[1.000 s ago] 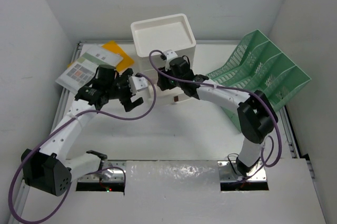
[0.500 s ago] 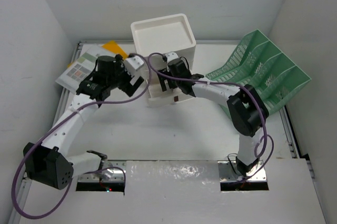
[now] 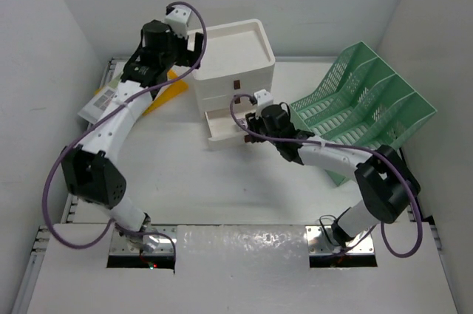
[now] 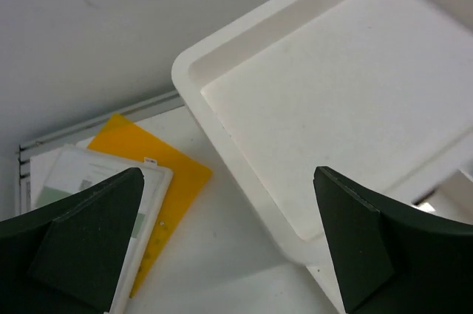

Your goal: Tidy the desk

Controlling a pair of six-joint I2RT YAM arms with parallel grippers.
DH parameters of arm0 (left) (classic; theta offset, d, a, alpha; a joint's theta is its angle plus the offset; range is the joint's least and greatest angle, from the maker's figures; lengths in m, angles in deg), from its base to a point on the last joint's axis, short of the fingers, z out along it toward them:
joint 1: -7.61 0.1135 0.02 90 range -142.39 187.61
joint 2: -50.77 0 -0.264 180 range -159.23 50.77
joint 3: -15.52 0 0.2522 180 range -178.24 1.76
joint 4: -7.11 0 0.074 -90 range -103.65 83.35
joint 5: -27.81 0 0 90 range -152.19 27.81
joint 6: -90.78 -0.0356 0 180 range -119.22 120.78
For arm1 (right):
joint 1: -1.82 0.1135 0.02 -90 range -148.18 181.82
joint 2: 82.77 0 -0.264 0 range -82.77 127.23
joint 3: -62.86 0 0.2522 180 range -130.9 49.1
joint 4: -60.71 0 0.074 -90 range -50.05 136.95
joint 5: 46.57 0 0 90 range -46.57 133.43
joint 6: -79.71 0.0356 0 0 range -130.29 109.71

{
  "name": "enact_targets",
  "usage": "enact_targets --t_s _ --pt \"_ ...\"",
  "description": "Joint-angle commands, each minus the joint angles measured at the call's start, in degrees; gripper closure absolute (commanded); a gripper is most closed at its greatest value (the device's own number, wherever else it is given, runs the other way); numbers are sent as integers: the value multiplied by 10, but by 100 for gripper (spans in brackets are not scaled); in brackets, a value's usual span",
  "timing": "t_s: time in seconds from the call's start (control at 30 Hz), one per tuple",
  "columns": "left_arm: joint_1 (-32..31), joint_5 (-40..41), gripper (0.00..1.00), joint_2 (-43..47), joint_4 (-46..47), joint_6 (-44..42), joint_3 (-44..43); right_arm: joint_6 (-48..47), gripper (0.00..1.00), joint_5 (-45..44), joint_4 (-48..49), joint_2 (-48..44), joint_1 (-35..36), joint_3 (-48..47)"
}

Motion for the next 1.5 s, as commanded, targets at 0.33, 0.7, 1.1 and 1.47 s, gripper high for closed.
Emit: enact_targets --t_s 0.33,0.7,1.1,1.47 --pt "17 51 3 -148 9 76 -68 61 46 56 167 57 9 93" --pt "18 43 6 -171 32 61 -36 82 67 37 302 156 2 34" --pt "27 14 8 -182 39 50 -26 111 73 48 336 264 -30 -93" --pt "29 5 8 -182 37 42 -21 132 73 -7 412 320 -46 -138"
